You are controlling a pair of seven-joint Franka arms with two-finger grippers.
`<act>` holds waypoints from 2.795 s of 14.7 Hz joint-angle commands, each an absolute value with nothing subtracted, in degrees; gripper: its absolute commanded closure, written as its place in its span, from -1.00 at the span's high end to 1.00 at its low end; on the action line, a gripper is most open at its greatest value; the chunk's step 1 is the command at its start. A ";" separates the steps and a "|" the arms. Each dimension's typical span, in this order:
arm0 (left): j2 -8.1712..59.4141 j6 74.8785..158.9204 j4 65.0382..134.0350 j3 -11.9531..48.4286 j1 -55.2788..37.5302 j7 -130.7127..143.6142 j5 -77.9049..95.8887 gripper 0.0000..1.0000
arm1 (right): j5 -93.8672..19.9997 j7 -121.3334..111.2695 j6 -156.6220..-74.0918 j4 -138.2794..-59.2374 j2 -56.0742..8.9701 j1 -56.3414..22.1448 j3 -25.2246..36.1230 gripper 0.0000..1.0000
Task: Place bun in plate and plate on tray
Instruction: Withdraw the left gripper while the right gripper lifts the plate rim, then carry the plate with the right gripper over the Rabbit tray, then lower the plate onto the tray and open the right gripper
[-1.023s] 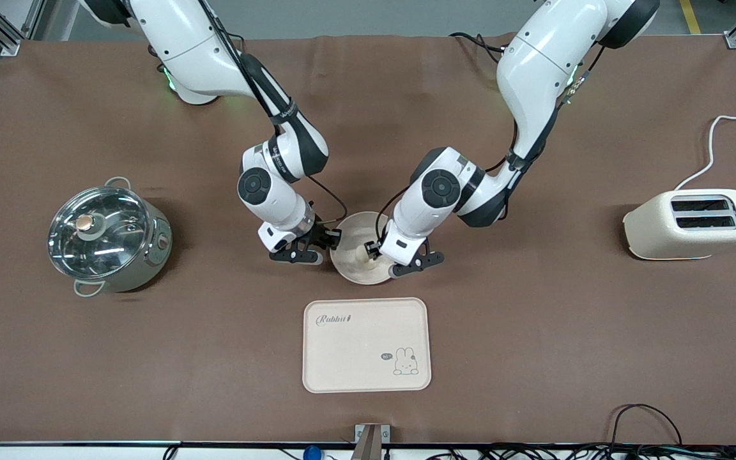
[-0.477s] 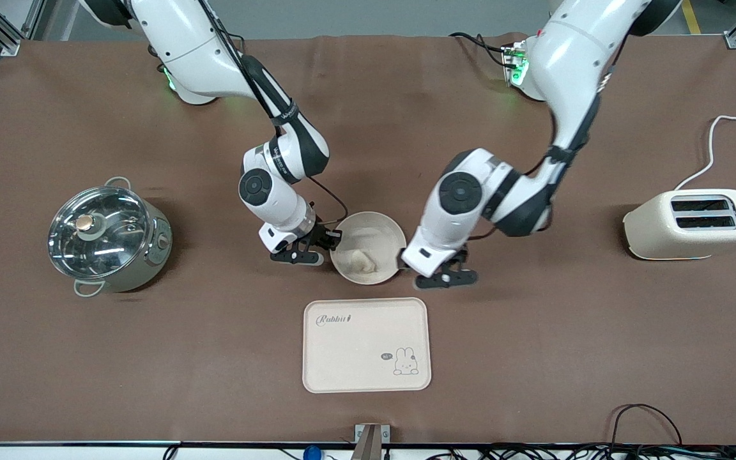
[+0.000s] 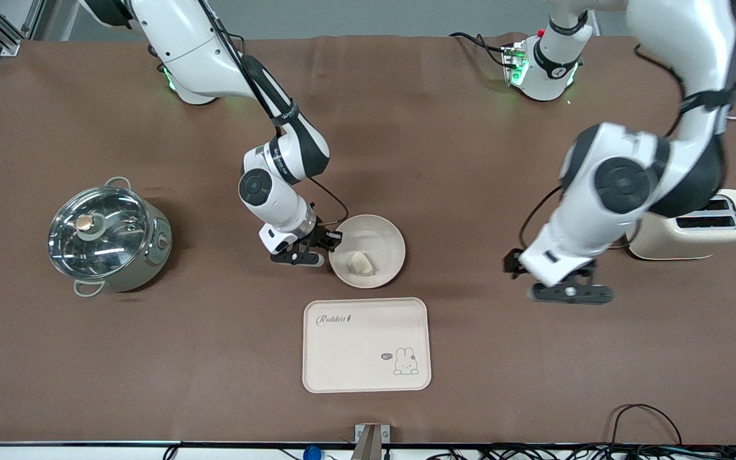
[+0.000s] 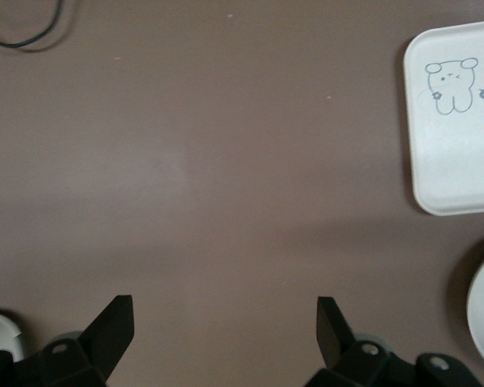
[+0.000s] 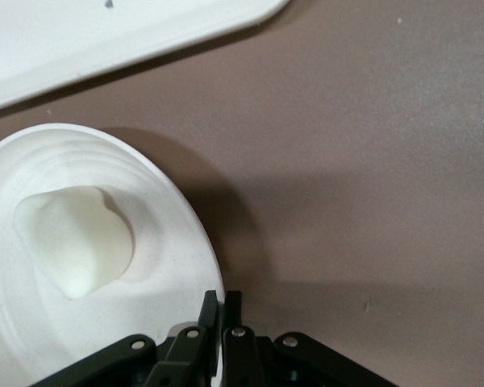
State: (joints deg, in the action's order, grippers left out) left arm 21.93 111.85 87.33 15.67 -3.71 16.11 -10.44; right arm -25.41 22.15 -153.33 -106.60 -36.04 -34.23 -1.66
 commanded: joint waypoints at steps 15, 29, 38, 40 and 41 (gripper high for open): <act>4.31 92.81 83.94 15.47 4.13 8.97 -3.95 1.00 | -23.03 11.27 -130.69 -56.62 -60.98 -23.65 -0.53 -0.99; 4.13 91.76 83.85 15.38 5.36 6.07 -3.78 1.00 | -23.55 13.01 -133.68 -44.83 -72.94 -22.68 -1.76 -0.99; 4.13 91.76 83.85 15.38 5.80 5.19 -3.16 1.00 | -23.55 14.76 -130.69 -44.82 -71.37 -21.27 -1.67 -0.99; 4.13 91.76 83.76 15.38 5.80 5.19 -3.16 1.00 | -23.73 16.51 -130.52 -44.91 -70.58 -21.36 -1.84 -0.89; 4.13 91.76 83.76 15.38 5.80 5.19 -3.16 1.00 | -23.73 18.18 -130.43 -45.00 -70.14 -21.62 -1.93 -0.79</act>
